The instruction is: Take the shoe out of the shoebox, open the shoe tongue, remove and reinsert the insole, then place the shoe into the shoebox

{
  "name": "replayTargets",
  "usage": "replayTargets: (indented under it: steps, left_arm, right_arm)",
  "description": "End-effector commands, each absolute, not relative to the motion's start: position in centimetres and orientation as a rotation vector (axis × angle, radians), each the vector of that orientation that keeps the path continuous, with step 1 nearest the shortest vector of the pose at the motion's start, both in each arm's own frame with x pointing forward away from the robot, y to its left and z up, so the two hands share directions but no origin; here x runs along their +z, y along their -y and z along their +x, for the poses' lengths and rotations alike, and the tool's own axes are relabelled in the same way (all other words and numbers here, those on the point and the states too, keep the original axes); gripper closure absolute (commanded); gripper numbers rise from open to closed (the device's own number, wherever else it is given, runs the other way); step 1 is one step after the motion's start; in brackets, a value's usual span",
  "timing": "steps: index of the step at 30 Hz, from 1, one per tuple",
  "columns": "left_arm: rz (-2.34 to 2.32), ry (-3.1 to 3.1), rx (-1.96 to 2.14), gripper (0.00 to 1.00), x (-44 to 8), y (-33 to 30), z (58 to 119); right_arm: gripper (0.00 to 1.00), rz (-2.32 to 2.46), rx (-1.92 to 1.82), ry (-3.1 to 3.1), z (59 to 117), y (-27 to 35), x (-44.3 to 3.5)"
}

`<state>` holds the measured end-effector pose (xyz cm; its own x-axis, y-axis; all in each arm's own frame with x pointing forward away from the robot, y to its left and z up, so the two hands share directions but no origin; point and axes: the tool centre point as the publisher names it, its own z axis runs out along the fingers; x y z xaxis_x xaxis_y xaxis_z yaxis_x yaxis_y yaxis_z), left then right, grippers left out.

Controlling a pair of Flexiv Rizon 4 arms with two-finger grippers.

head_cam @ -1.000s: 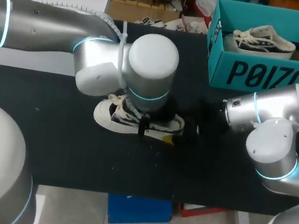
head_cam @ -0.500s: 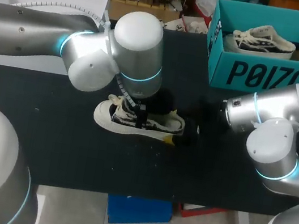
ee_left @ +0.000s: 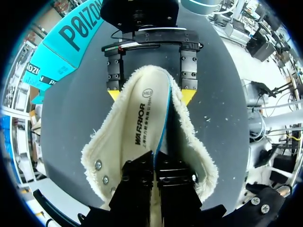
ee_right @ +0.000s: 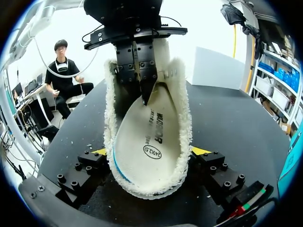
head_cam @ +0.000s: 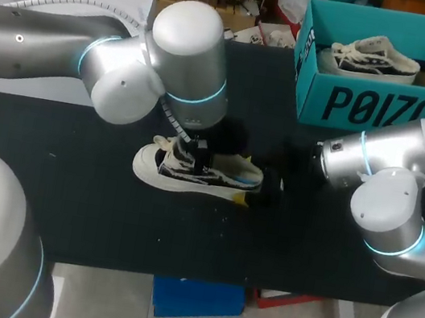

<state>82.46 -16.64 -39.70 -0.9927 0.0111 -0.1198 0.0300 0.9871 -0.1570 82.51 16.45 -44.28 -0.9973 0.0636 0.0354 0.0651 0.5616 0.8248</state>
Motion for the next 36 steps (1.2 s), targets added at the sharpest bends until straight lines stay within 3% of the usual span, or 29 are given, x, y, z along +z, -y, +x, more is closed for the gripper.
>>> replayTargets:
  steps: [1, 31, 32, 33, 35, 36]
  left_arm:
    - [0.031, -3.006, -0.257, 1.00, -39.1, 16.4, 82.3]
    - [0.054, -2.977, -0.376, 1.00, -37.9, 17.8, 81.6]
    - [0.054, -2.975, -0.375, 0.82, -37.9, 17.9, 81.7]
    - [0.058, -2.966, -0.381, 0.72, -37.9, 18.0, 81.7]
    - [0.084, -2.943, -0.430, 0.69, -37.6, 18.0, 81.5]
    - [0.095, -2.937, -0.429, 0.58, -37.5, 17.9, 81.4]
  right_arm:
    - [1.00, -0.115, -1.464, 2.775, 82.2, -16.6, -44.7]
    - [1.00, -0.115, -1.464, 2.775, 82.2, -16.6, -44.7]
    - [1.00, -0.115, -1.464, 2.775, 82.2, -16.6, -44.7]
    - [1.00, -0.115, -1.464, 2.775, 82.2, -16.6, -44.7]
    - [1.00, -0.115, -1.464, 2.775, 82.2, -16.6, -44.7]
    - [1.00, -0.115, -1.464, 2.775, 82.2, -16.6, -44.7]
